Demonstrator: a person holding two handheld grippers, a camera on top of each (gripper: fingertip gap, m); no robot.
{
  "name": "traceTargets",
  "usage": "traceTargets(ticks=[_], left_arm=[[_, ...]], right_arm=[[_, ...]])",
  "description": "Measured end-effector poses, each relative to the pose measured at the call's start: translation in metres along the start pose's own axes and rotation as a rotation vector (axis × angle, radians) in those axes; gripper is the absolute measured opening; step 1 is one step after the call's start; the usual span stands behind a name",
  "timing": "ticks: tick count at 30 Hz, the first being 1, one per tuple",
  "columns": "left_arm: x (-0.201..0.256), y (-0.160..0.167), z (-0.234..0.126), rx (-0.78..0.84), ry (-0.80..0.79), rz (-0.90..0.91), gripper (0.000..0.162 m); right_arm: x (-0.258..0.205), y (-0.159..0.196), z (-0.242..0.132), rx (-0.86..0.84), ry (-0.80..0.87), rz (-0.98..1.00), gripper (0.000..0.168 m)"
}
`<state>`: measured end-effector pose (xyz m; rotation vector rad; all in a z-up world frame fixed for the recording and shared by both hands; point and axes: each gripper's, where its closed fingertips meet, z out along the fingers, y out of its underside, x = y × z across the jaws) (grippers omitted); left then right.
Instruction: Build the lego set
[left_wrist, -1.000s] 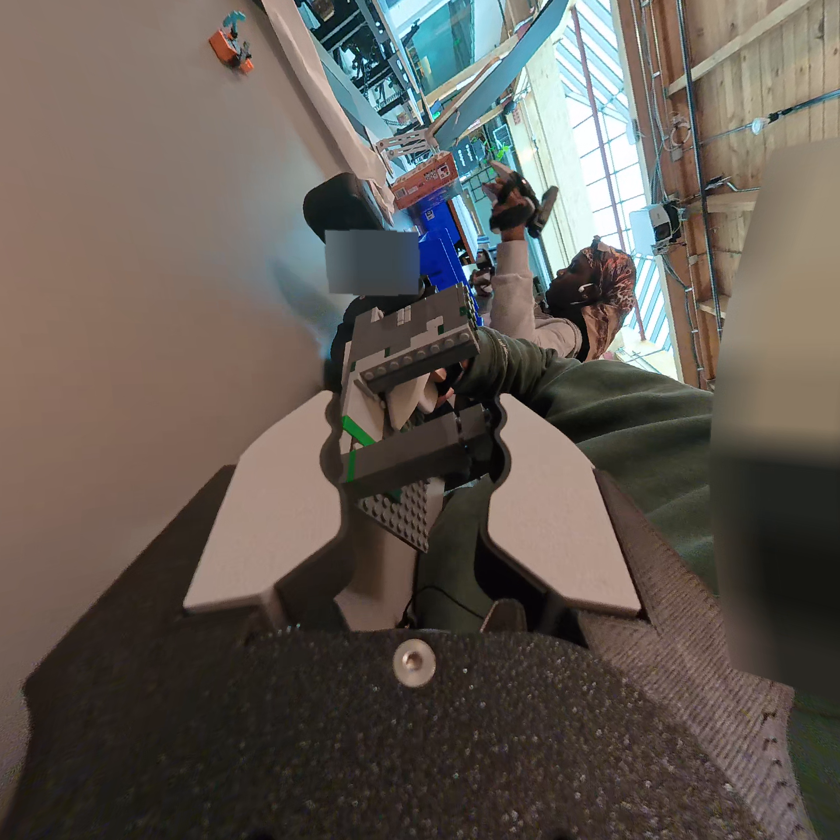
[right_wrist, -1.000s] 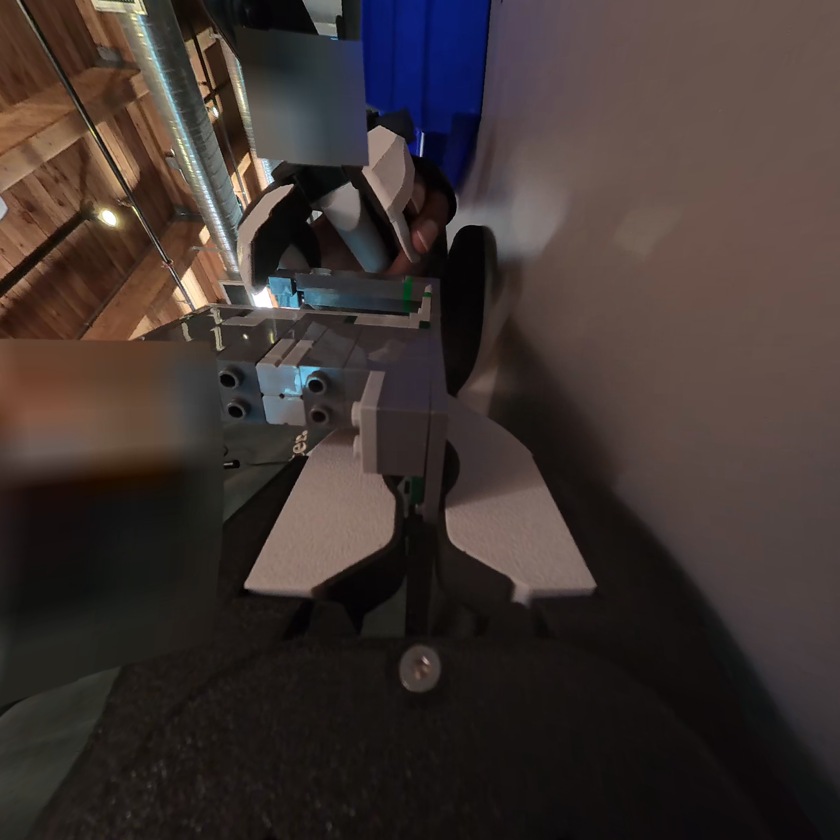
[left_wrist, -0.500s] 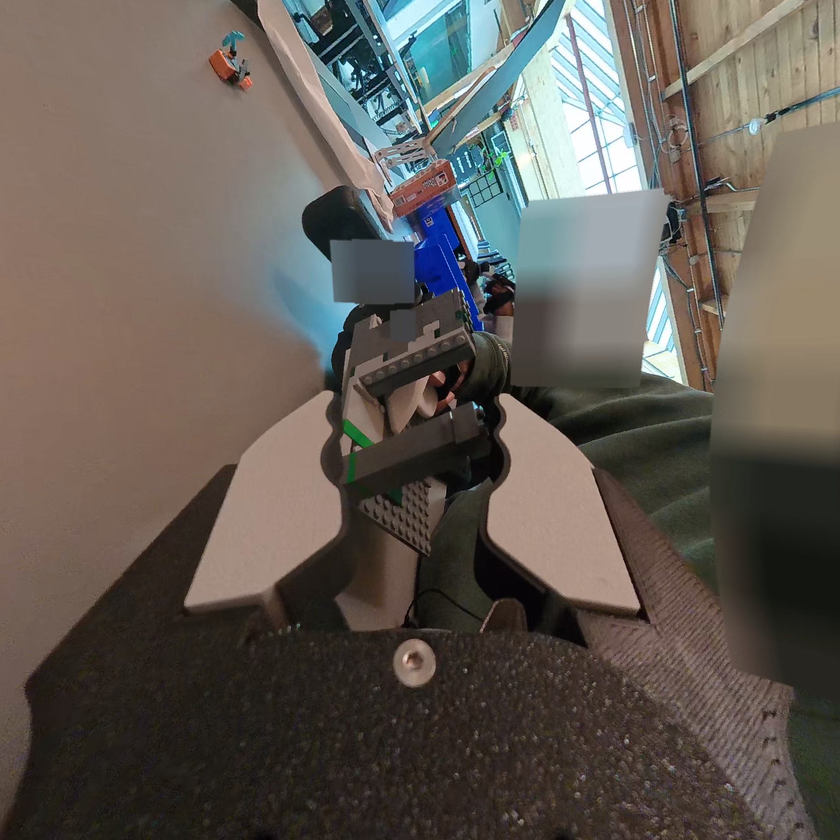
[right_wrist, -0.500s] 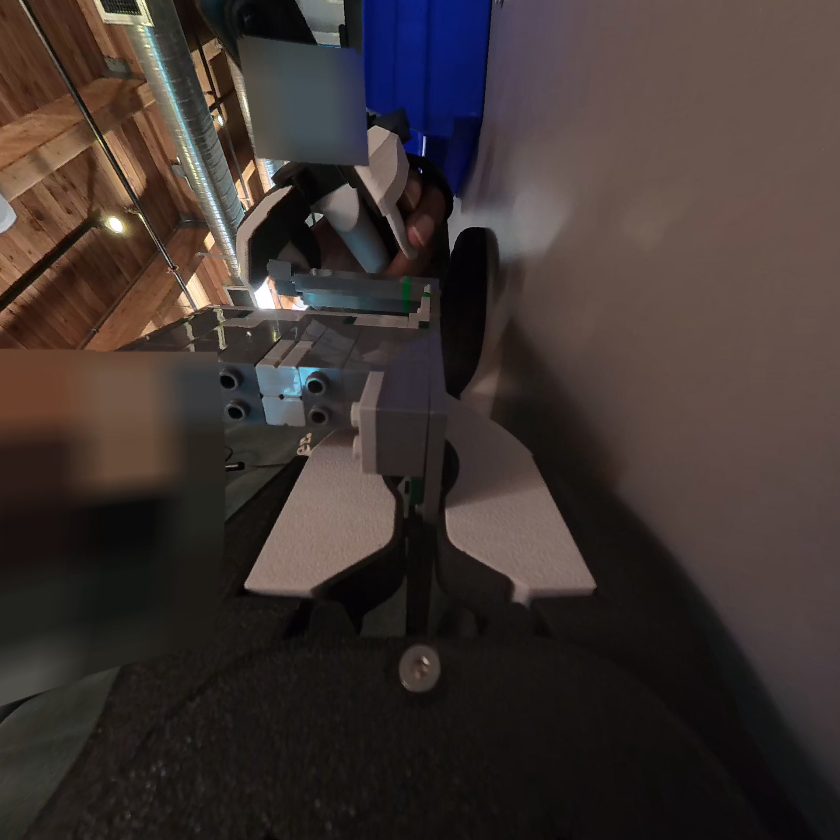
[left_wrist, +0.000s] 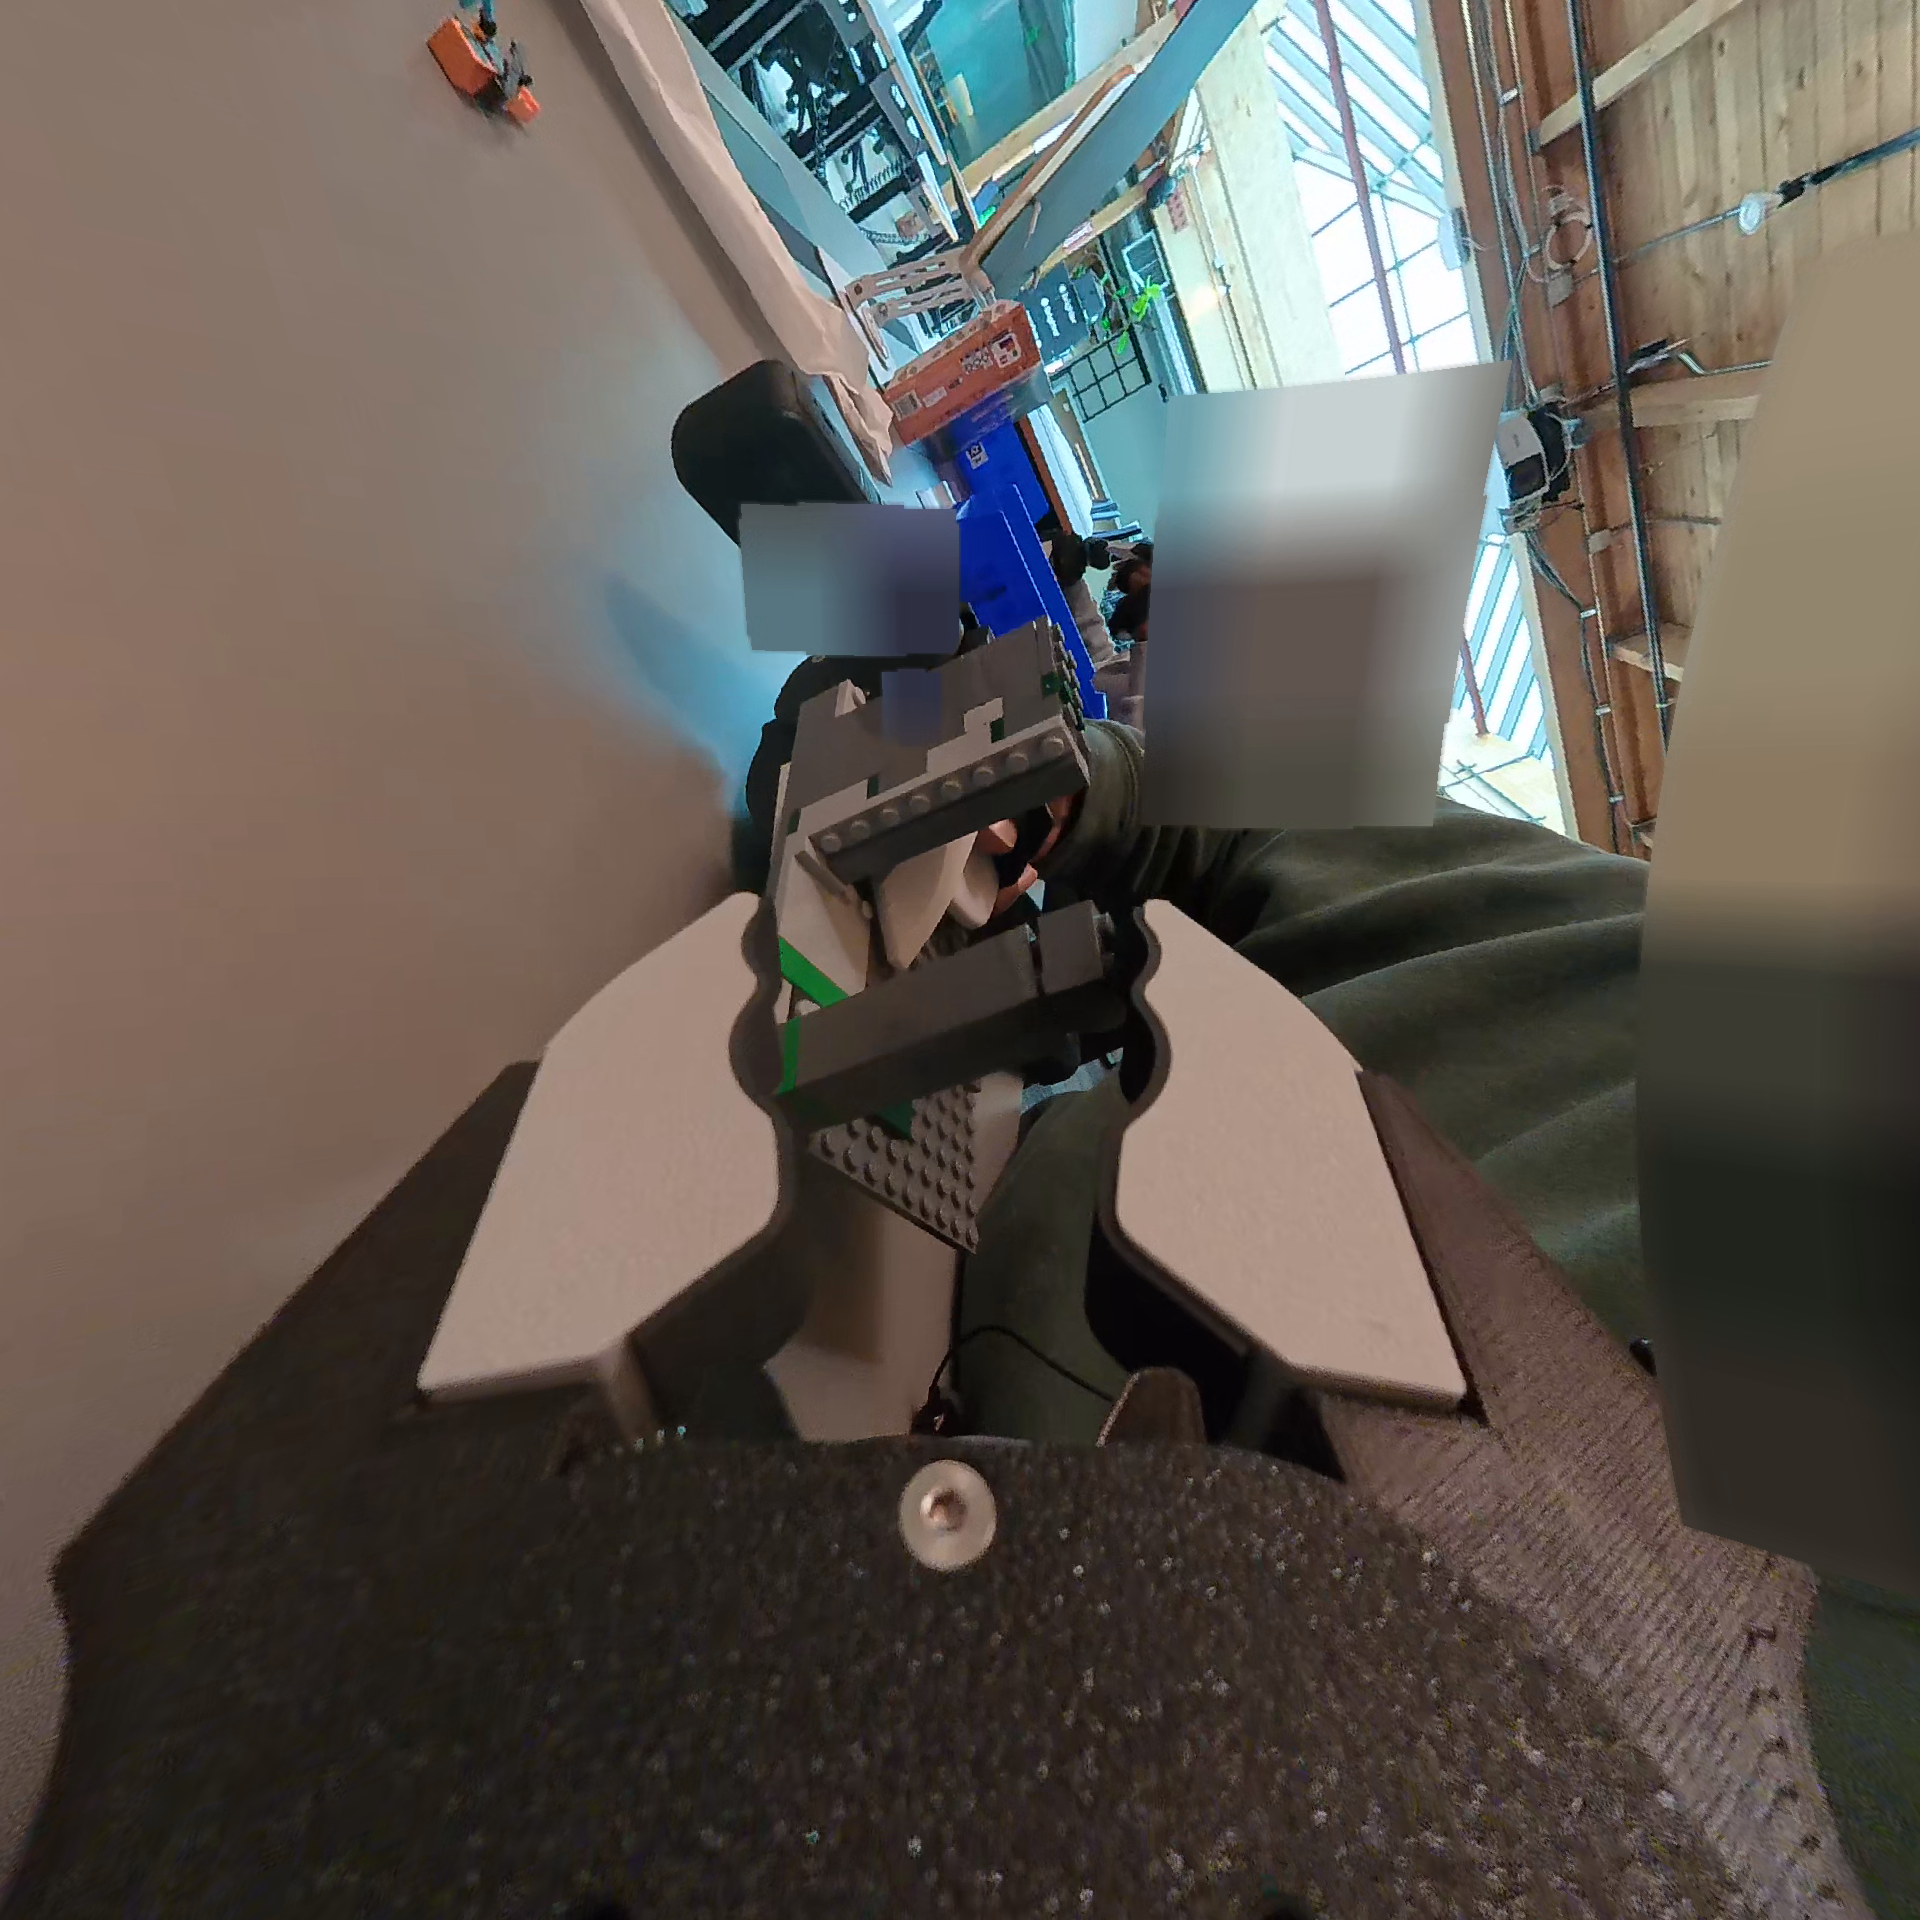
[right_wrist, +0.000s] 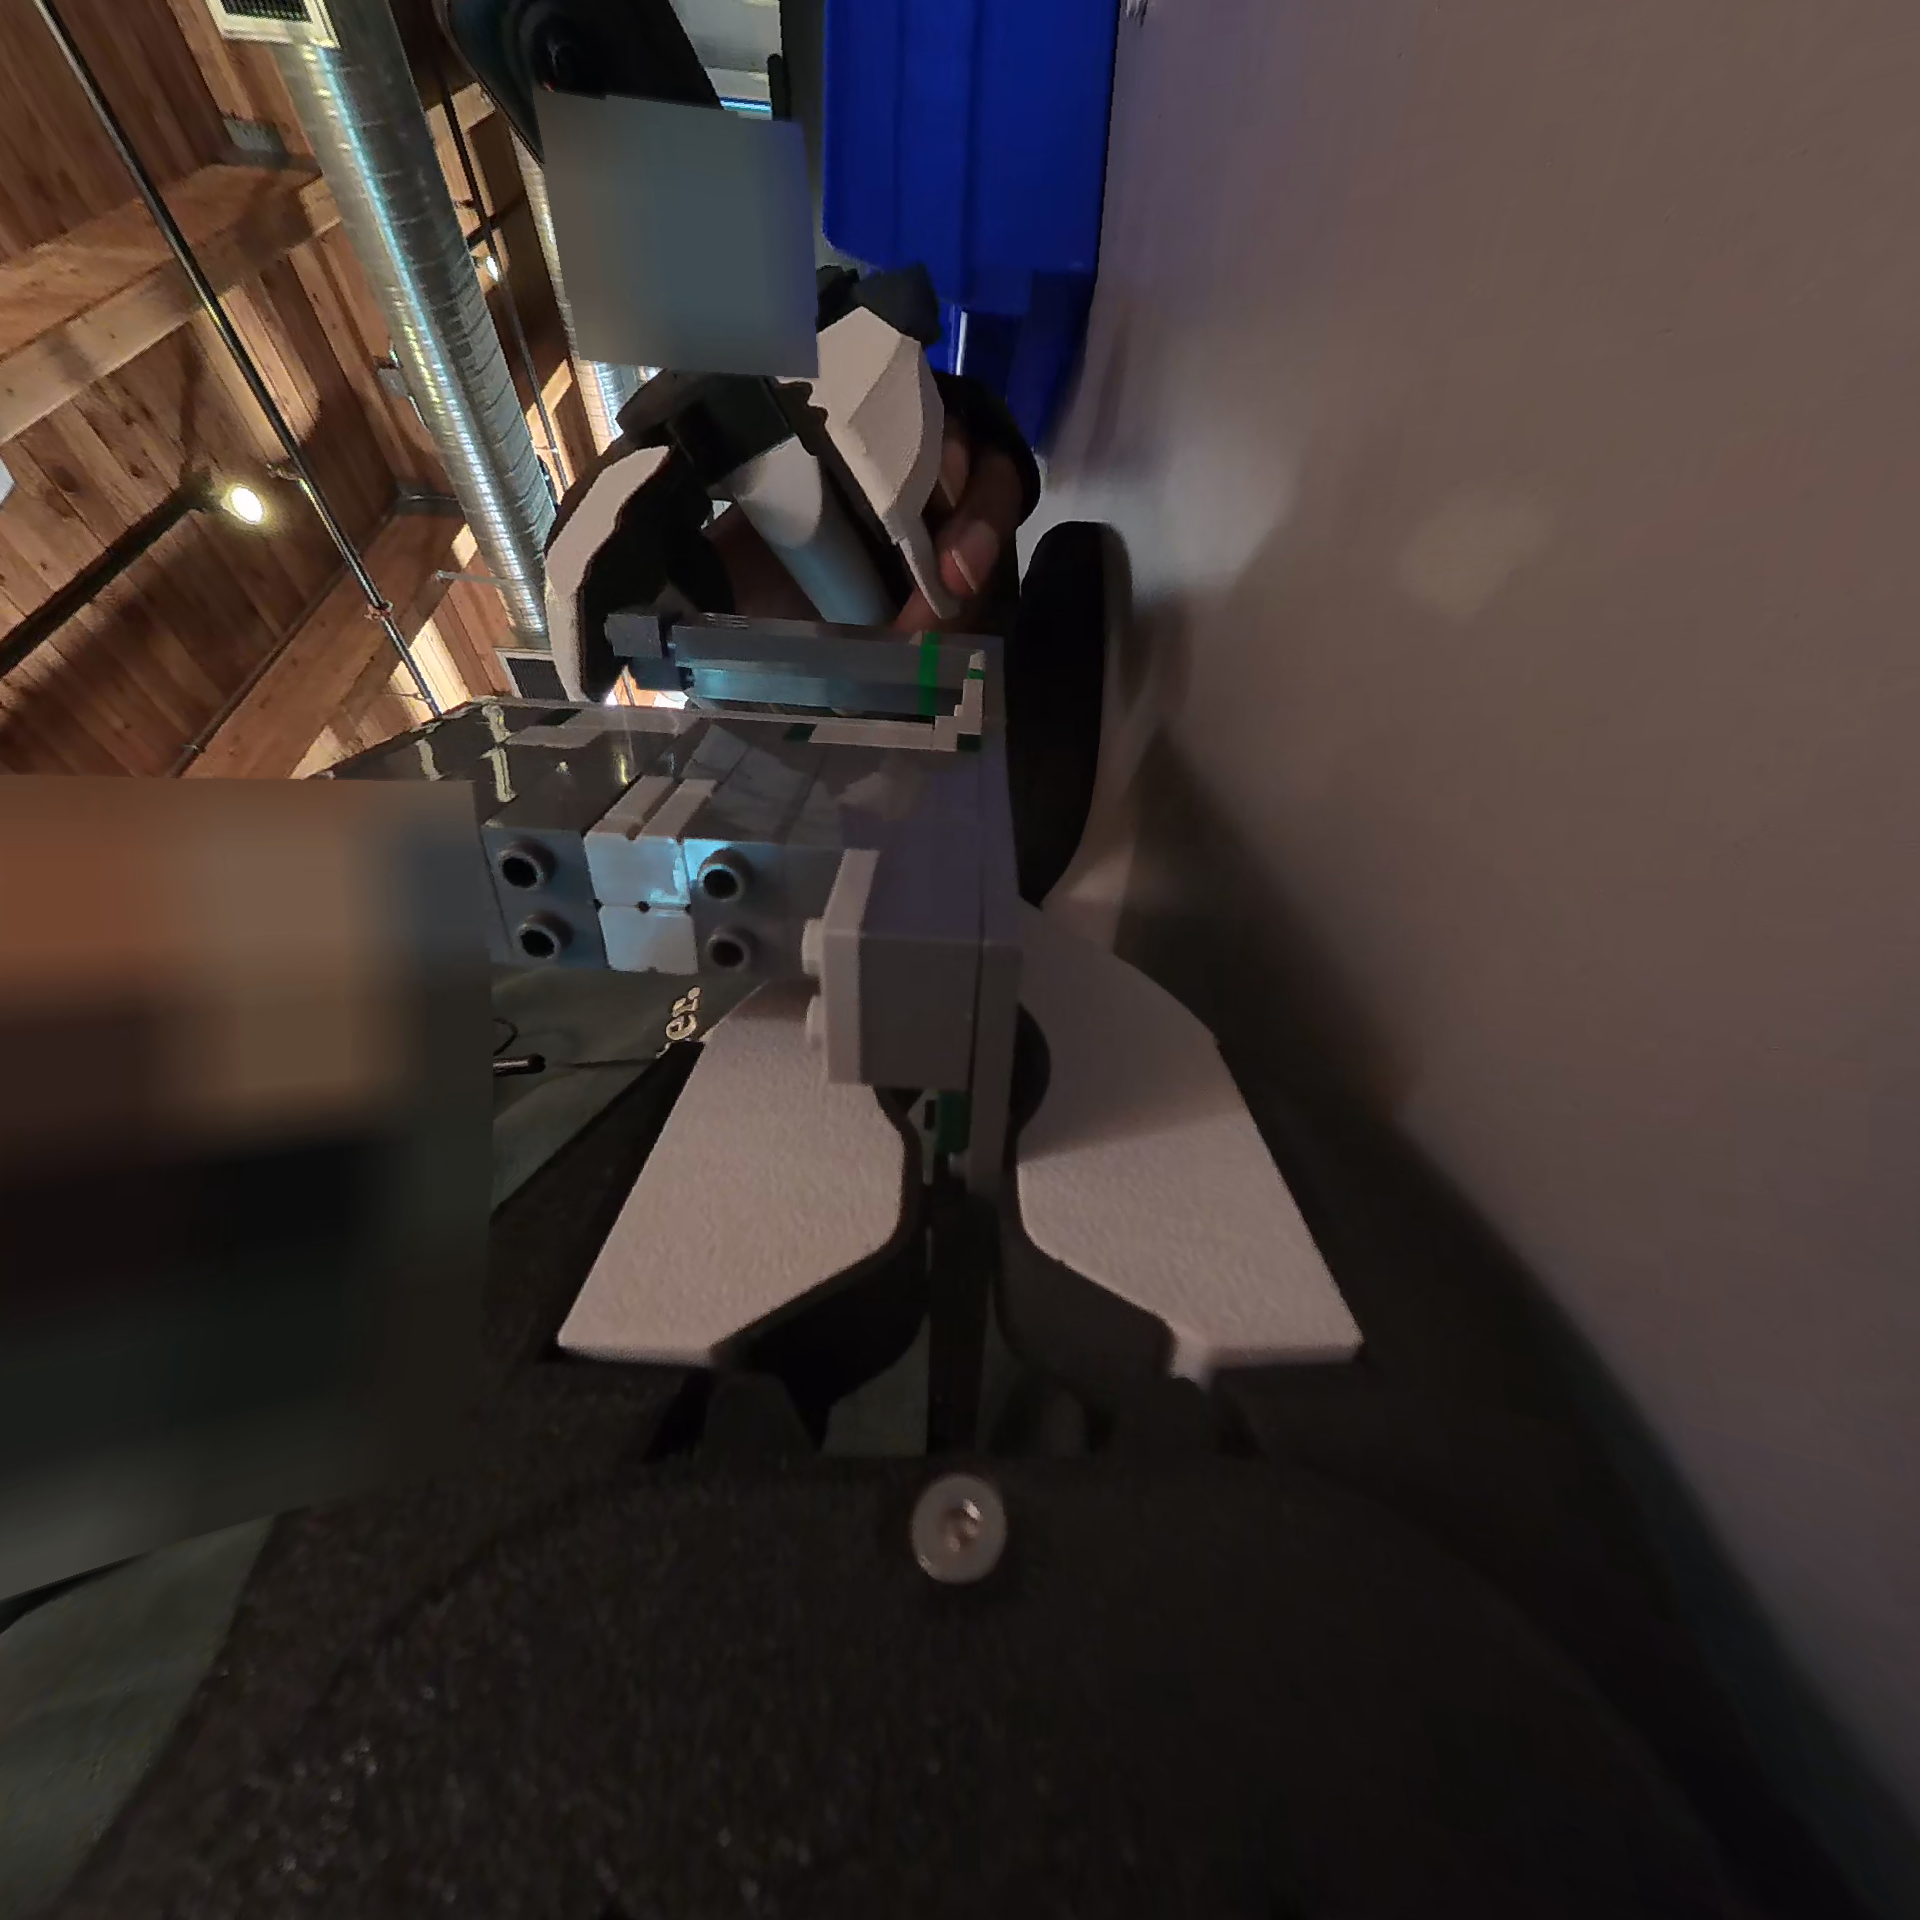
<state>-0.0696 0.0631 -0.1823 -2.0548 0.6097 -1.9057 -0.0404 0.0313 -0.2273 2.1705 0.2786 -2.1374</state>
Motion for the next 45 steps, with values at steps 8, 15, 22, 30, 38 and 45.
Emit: traceTargets(ticks=[8,15,22,30,38,45], left_arm=[[0.008,-0.011,-0.007,0.030,0.003,0.045,0.064],[0.024,-0.021,-0.025,-0.068,-0.224,0.575,0.052],[0.023,-0.011,-0.026,-0.345,-0.476,0.894,0.034],[0.006,-0.004,-0.024,-0.601,-0.577,0.967,0.024],[-0.003,0.002,-0.022,-0.717,-0.599,0.987,0.016],[-0.002,0.001,-0.024,-0.768,-0.611,1.003,0.016]], right_arm=[[0.000,0.000,-0.001,0.007,-0.002,-0.006,0.008],[-0.001,-0.007,-0.007,0.056,0.003,-0.010,0.008],[0.003,-0.013,-0.008,0.079,0.060,-0.004,0.008],[0.008,-0.014,-0.004,0.075,0.097,-0.013,0.008],[0.010,-0.013,-0.005,0.070,0.108,-0.026,0.008],[0.007,-0.013,-0.004,0.082,0.079,-0.031,0.008]])
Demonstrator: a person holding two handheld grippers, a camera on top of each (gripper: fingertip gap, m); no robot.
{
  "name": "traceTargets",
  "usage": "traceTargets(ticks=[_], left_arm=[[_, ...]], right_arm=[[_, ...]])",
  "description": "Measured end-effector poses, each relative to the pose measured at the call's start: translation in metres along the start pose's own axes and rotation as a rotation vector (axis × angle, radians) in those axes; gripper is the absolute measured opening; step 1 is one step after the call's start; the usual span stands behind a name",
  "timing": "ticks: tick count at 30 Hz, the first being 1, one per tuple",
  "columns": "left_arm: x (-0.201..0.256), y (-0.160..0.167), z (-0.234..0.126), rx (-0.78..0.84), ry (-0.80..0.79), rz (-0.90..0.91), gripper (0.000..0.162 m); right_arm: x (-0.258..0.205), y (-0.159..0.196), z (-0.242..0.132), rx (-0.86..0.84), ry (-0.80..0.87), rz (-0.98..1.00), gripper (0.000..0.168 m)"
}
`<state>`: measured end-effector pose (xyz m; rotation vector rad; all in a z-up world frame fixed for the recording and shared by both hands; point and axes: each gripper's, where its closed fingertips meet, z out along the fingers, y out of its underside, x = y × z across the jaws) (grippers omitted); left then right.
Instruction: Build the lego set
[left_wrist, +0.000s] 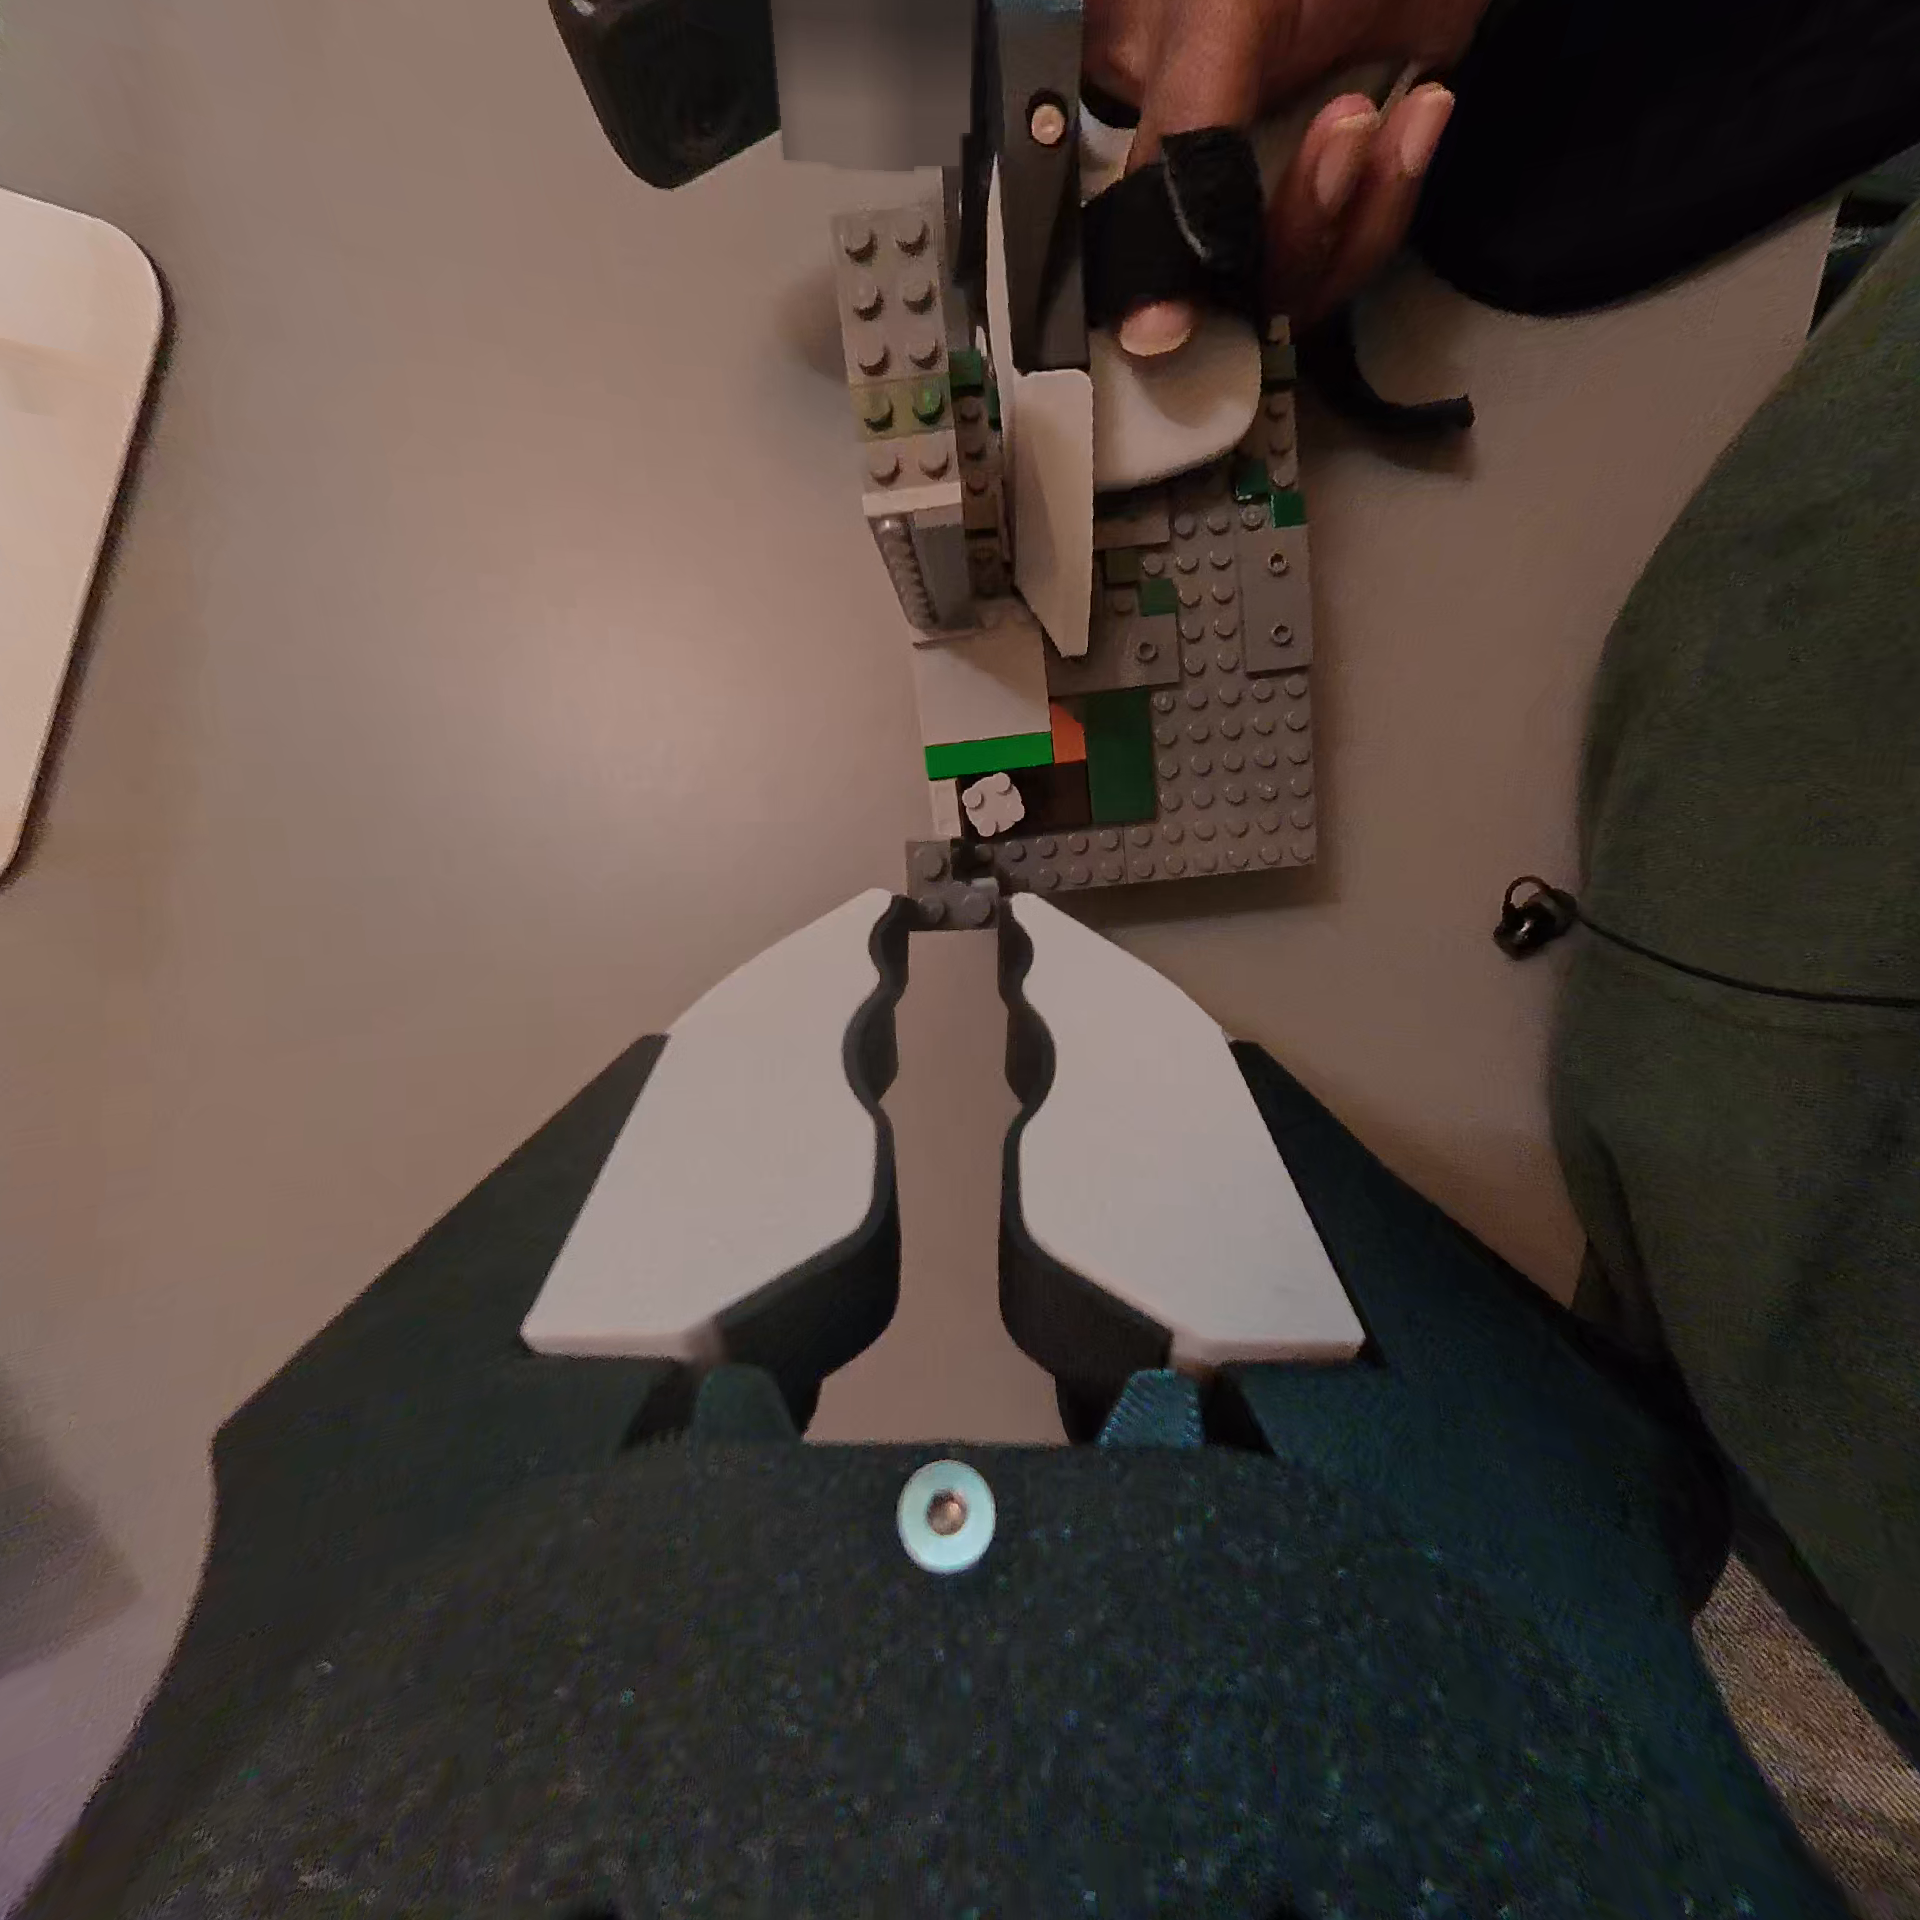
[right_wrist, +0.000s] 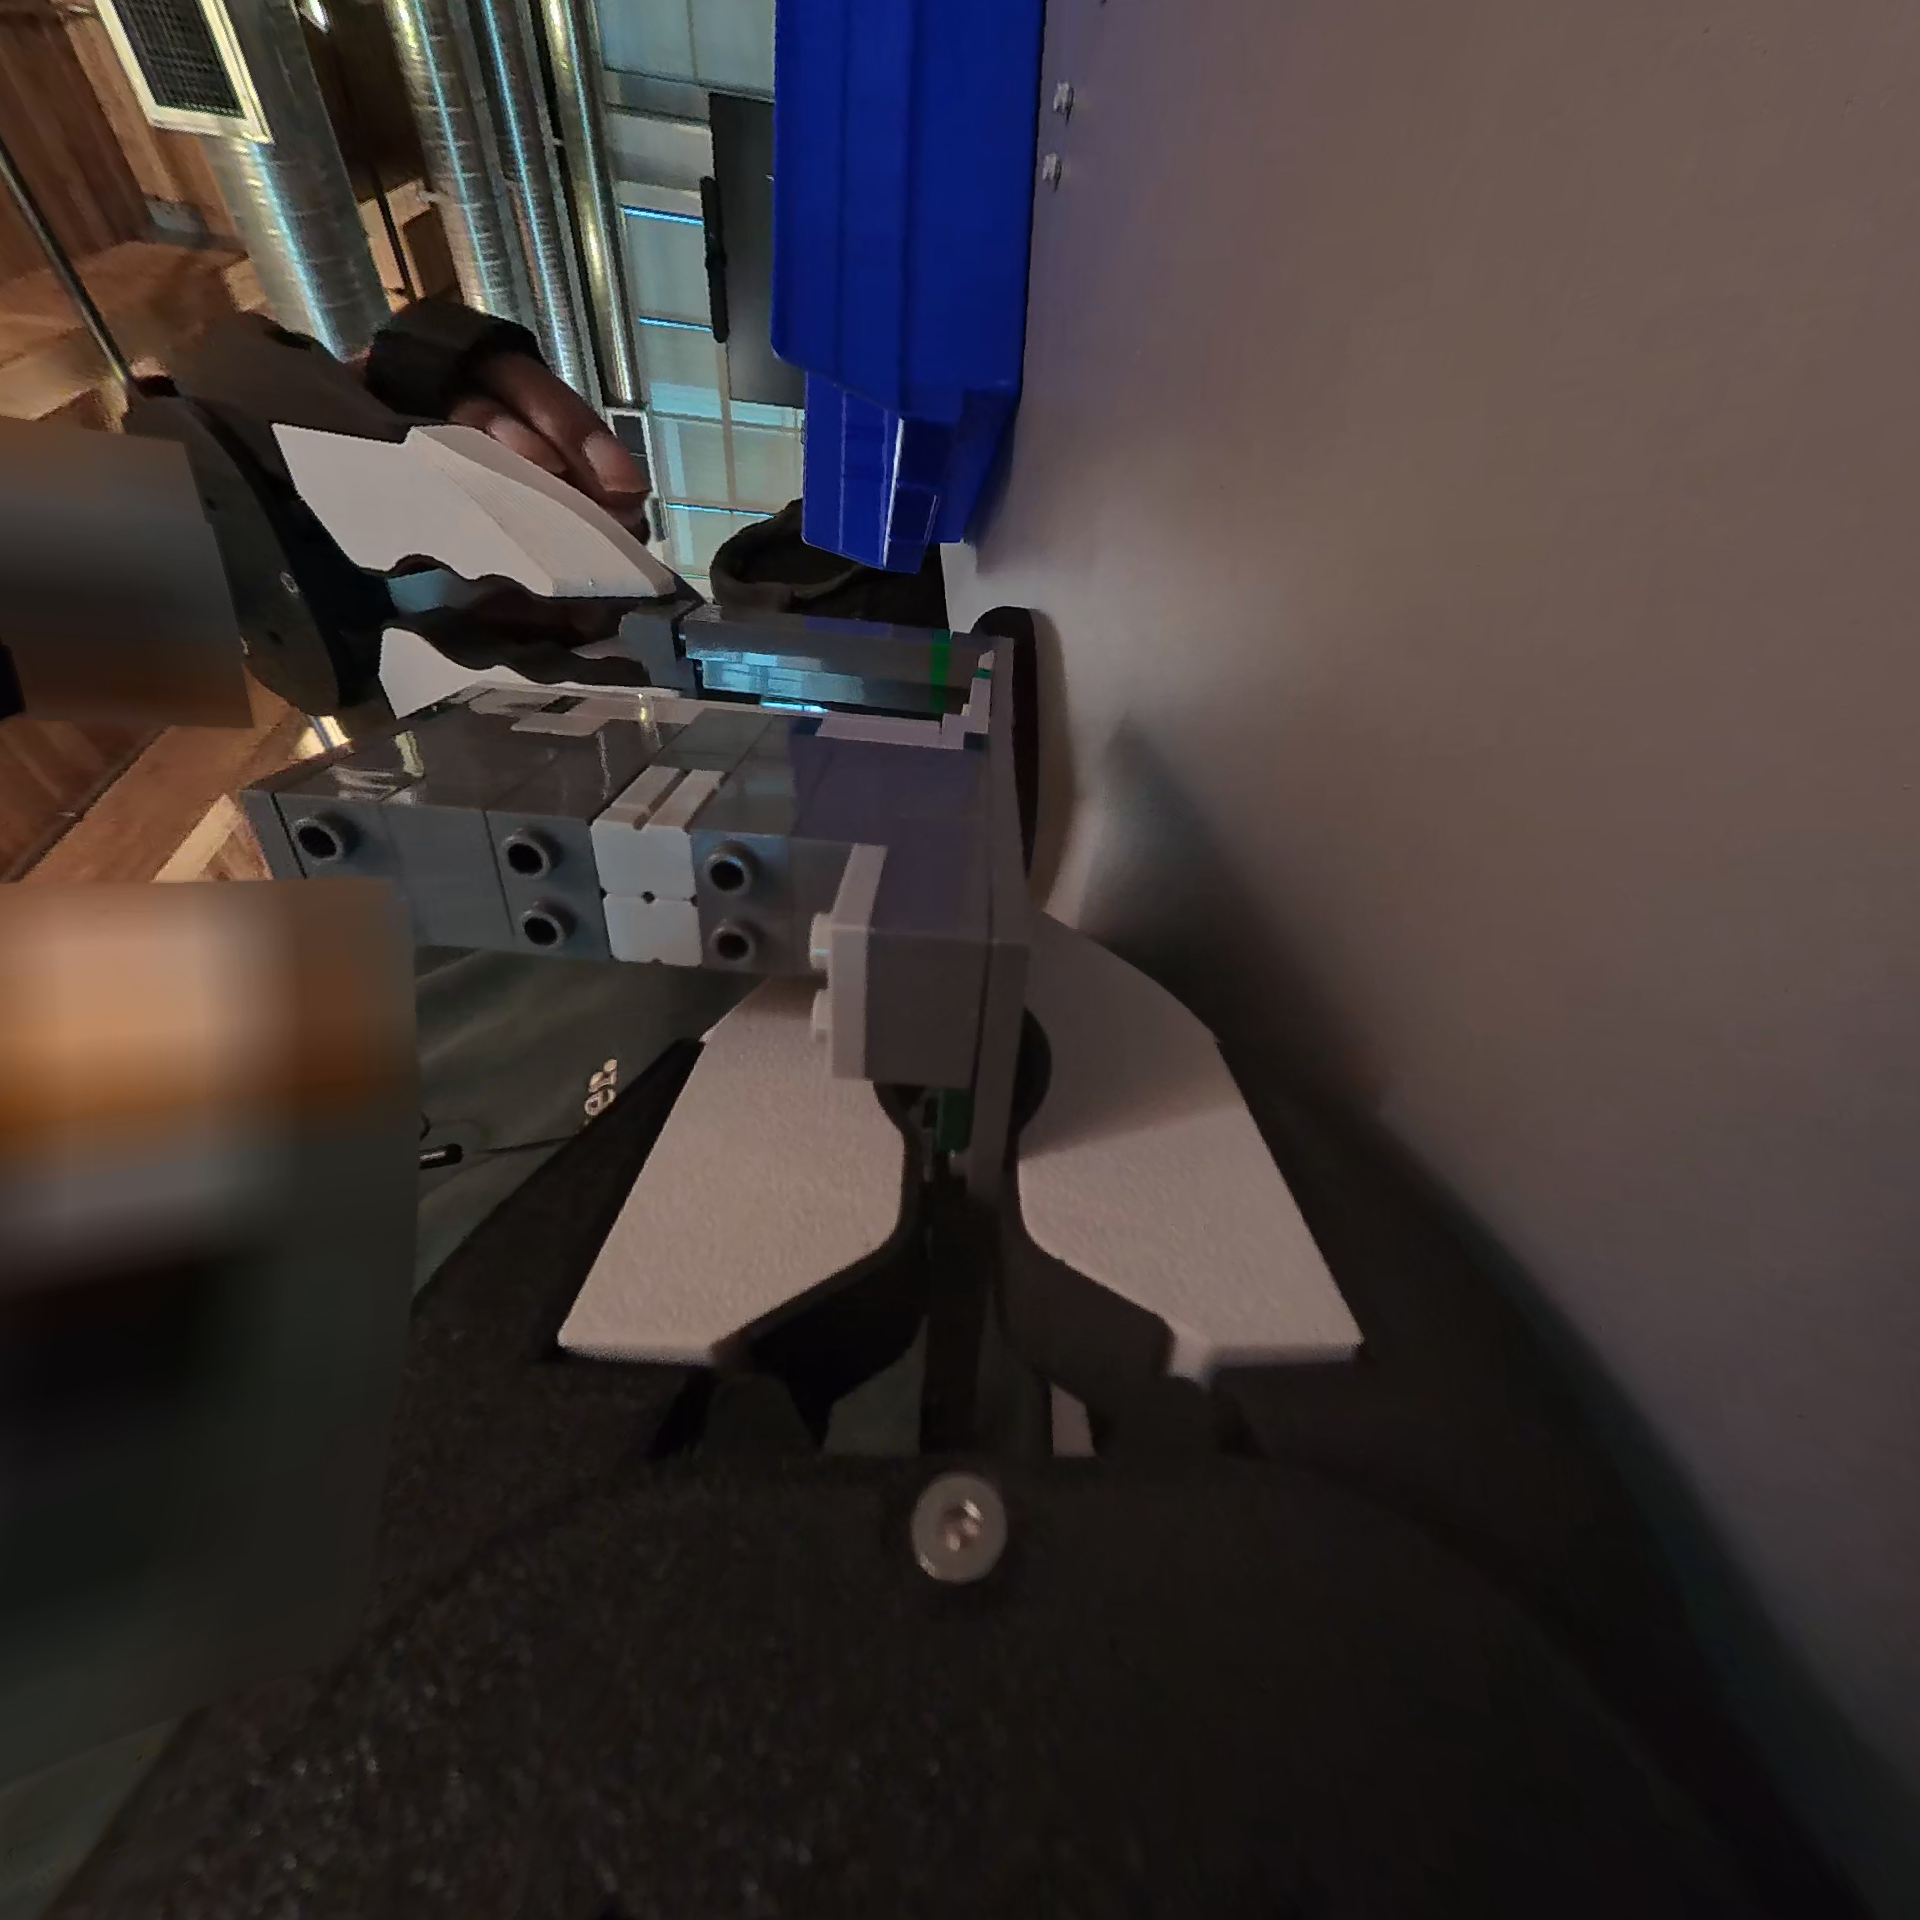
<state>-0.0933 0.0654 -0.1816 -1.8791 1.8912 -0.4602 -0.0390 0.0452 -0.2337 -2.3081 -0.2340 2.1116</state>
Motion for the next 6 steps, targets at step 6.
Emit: traceTargets(ticks=[6], left_arm=[[-0.0022,0.0017,0.0010,-0.021,0.012,-0.014,0.015]], right_arm=[[-0.0006,-0.0007,0.0007,0.020,-0.013,-0.017,0.008]])
